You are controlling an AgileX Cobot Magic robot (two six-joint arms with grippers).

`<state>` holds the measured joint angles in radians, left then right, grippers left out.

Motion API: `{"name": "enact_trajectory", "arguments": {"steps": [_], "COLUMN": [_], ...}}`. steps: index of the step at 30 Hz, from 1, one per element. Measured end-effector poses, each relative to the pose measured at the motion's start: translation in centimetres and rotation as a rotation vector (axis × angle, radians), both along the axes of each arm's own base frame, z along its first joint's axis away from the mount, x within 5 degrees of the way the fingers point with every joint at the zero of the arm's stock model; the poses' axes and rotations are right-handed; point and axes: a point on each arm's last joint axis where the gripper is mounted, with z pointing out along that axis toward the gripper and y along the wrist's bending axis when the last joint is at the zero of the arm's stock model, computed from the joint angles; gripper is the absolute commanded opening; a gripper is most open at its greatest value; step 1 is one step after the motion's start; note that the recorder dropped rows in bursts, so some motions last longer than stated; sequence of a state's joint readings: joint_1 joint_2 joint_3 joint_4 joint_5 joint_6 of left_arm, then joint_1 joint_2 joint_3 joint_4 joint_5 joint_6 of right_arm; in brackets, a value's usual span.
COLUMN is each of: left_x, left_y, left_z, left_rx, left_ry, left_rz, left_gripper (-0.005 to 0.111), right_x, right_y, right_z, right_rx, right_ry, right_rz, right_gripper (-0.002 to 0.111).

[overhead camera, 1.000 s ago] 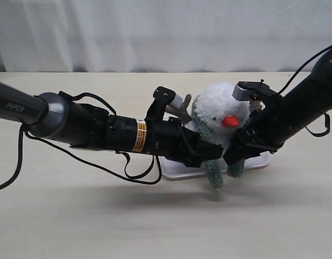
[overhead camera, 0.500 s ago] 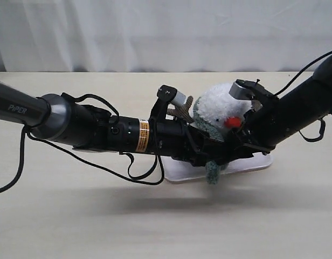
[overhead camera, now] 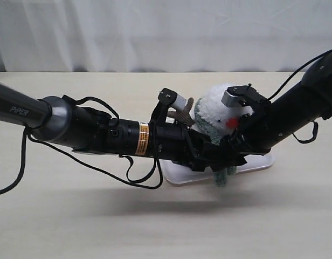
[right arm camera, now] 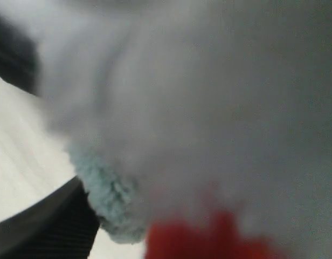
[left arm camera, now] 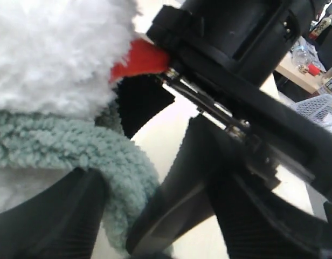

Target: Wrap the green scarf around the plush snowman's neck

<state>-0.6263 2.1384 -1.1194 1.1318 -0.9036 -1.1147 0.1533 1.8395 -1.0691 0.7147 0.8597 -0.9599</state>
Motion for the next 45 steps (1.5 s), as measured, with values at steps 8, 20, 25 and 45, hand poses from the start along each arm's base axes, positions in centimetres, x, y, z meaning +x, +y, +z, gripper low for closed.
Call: {"name": "enact_trajectory", "arguments": {"steps": [8, 20, 25, 45], "left_x": [0.3, 1.4, 2.4, 3.0], "left_y": [0.1, 1.6, 3.8, 5.2], "left_z": [-0.5, -0.7, -0.8, -3.6], "left_rx": [0.027, 0.067, 0.120, 0.542], "left_ry": [0.007, -0.034, -0.085, -0.276], "left_rz": [0.032, 0.035, -0.027, -0.020], "left_gripper": [0.055, 0.055, 0.055, 0.000], "right_x": [-0.3, -0.5, -0.2, 0.6], "right_y": [0.8, 0.8, 0.8, 0.7], "right_z": [-0.2, -0.3, 0.1, 0.6], "right_rx": [-0.031, -0.069, -0.076, -0.077], "right_ry": [0.019, 0.025, -0.010, -0.054], "right_rz": [-0.009, -0.001, -0.024, -0.082], "right_gripper": [0.011, 0.004, 0.004, 0.004]}}
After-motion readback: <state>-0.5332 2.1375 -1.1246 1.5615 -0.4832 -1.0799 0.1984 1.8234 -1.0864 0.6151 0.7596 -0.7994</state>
